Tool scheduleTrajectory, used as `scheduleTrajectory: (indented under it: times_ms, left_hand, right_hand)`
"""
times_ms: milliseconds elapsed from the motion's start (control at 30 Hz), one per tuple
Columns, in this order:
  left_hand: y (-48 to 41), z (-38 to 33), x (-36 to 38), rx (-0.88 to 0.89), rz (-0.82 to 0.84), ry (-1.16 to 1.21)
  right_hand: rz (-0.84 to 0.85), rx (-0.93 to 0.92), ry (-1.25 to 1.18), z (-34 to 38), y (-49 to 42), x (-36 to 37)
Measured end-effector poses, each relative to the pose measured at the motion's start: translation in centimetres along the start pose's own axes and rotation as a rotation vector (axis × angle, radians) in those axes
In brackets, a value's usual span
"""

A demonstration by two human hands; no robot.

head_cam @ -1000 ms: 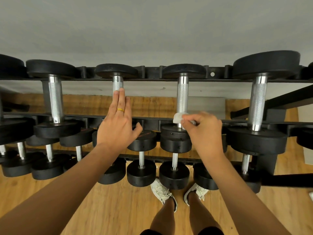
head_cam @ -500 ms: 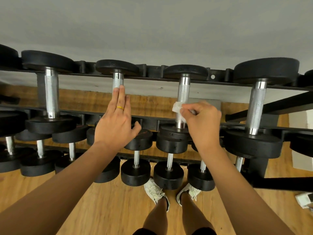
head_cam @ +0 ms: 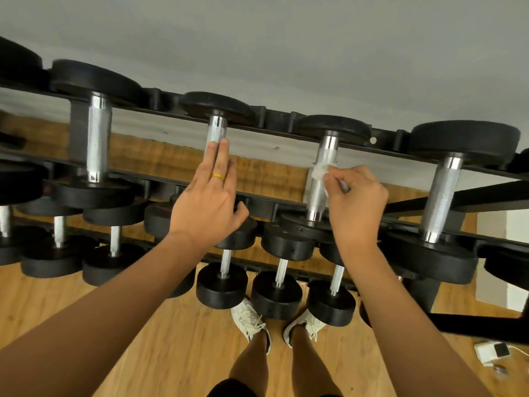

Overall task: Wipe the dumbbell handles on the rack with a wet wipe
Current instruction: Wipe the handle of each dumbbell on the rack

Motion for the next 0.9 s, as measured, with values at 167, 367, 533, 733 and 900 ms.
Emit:
scheduleTrajectory:
  times_ms: [167,367,533,733,900]
  left_hand:
    - [0.2,0.0,0.1,0.011,0.014,-0.037]
    - [0.2,0.0,0.3,-0.005,0.014,-0.019]
    - [0.1,-0.1,0.5,-0.016,0.007,0.018]
    - [0.1,-0.3,0.6,-0.045,-0.002,0.017]
    - [0.1,-0.3,0.5,-0.070,0.004,-0.004]
  right_hand:
    - [0.011,-0.020,0.040,0.7,-3.0,0.3]
    - [0.182,-0.085,0.069,0.4,0.8,-1.0]
    - [0.229,-0.126,0.093,0.4,0.5,-1.0]
    - [0.192,-0.130,0.025,0.3,-1.8,-0.9]
    - [0.263,-0.236,0.065,-1.1,2.0,-1.3]
Point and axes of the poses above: each hand's wrist, its own y-axis away from the middle knuckle, its own x-axis out of the palm, z = x × y, the point moved 1 cm from there along -y, towards the middle knuckle, and after that the axes turned 1 degree about -y, right-handed, at the moved point
